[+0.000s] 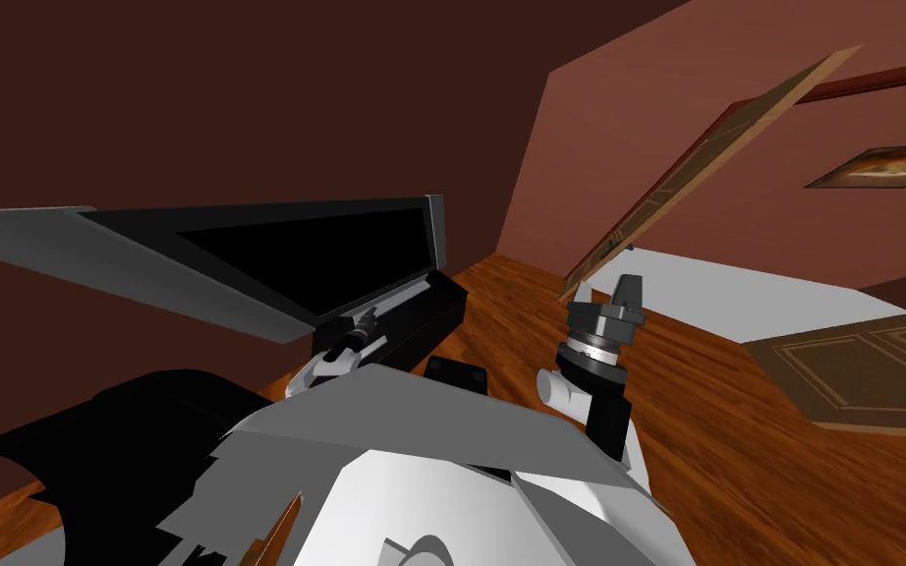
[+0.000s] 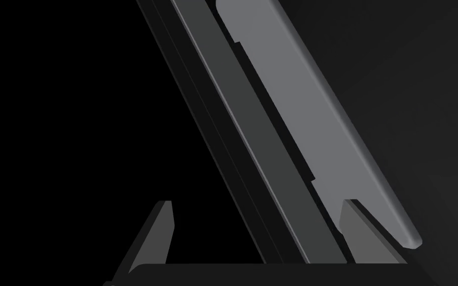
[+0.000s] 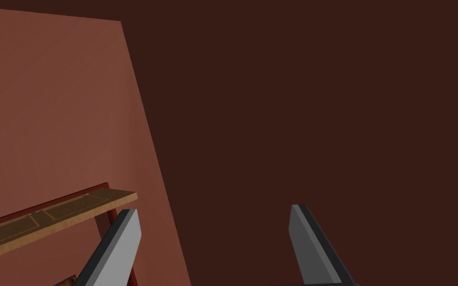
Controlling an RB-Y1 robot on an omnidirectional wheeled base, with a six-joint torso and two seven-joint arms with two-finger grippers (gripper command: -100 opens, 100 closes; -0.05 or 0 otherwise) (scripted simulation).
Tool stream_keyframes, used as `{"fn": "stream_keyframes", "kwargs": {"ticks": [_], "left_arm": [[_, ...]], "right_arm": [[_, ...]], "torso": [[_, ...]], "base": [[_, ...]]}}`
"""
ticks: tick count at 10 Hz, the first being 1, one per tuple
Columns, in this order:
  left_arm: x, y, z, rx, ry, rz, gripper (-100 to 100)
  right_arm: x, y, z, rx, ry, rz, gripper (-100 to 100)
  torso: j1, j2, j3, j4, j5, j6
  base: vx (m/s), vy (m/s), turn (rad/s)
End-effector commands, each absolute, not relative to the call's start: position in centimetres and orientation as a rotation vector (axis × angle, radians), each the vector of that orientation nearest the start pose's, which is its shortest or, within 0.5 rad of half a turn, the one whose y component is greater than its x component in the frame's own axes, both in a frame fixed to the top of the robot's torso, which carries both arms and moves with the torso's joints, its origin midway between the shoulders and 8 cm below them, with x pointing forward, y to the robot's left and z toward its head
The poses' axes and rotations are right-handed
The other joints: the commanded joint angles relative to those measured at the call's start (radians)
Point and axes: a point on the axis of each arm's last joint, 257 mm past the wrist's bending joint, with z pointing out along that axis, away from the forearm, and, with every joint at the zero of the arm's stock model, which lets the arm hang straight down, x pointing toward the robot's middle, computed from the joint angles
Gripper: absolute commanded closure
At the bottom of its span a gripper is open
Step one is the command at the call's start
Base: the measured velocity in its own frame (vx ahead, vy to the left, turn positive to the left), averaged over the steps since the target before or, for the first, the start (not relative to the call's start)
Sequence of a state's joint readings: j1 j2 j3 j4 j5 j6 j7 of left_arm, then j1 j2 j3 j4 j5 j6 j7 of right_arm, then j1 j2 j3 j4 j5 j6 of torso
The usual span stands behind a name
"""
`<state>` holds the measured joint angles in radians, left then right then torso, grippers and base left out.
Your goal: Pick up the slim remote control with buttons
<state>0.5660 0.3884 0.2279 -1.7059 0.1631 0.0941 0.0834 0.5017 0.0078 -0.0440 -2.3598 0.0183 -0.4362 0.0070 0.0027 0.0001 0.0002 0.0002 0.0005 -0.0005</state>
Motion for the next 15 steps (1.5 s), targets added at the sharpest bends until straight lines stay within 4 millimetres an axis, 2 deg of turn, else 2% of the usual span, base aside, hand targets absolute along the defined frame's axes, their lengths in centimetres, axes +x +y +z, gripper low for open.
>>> {"fn": "stream_keyframes", "kwargs": {"ticks": [1,2,3,4,7,8,10,12,14,15], "left_arm": [[30.1,52.2,-36.1,-1.559,1.342,-0.549,-100],[28.5,53.3,-38.4,-1.652,1.34,-0.524,-100],[28.4,53.4,-38.7,-1.663,1.343,-0.517,-100],[27.2,54.0,-40.2,-1.742,1.338,-0.502,-100],[24.8,54.9,-43.1,-1.869,1.327,-0.459,-100],[23.2,55.4,-44.8,-1.949,1.324,-0.425,-100],[22.5,55.6,-45.4,-1.979,1.311,-0.419,-100],[19.5,56.1,-48.3,-2.133,1.286,-0.365,-100],[16.9,56.2,-50.2,-2.253,1.253,-0.319,-100],[16.3,56.3,-50.6,-2.278,1.234,-0.317,-100]], "right_arm": [[33.5,-29.1,4.8,0.632,0.604,1.241,0],[33.5,-29.1,4.8,0.632,0.604,1.241,0],[33.5,-29.1,4.8,0.632,0.604,1.241,0],[33.5,-29.1,4.8,0.632,0.604,1.241,0],[33.5,-29.1,4.8,0.632,0.604,1.241,0],[33.5,-29.1,4.8,0.632,0.604,1.241,0],[33.5,-29.1,4.8,0.632,0.604,1.241,0],[33.5,-29.1,4.8,0.632,0.604,1.241,0],[33.5,-29.1,4.8,0.632,0.604,1.241,0],[33.5,-29.1,4.8,0.632,0.604,1.241,0]], "torso": [[0.0,0.0,0.0,0.0,0.0,0.0],[0.0,0.0,0.0,0.0,0.0,-0.001],[0.0,0.0,0.0,0.0,0.0,0.0],[0.0,0.0,0.0,0.0,0.0,-0.001],[0.0,0.0,0.0,0.0,0.0,0.0],[0.0,-0.001,0.0,0.0,0.0,-0.001],[0.0,0.0,0.0,0.0,0.0,-0.001],[0.0,-0.001,-0.001,0.0,0.0,0.0],[0.001,0.0,0.0,0.0,0.0,-0.001],[0.001,-0.001,0.0,0.0,0.0,-0.001]], "base": [[-0.012,0.019,-0.109],[-0.015,0.022,-0.188],[-0.013,0.02,-0.126],[-0.011,0.018,-0.232],[-0.01,0.019,-0.137],[-0.01,0.02,-0.134],[-0.009,0.014,-0.055],[-0.009,0.024,-0.201],[-0.011,0.03,-0.126],[-0.007,0.021,-0.069]]}}
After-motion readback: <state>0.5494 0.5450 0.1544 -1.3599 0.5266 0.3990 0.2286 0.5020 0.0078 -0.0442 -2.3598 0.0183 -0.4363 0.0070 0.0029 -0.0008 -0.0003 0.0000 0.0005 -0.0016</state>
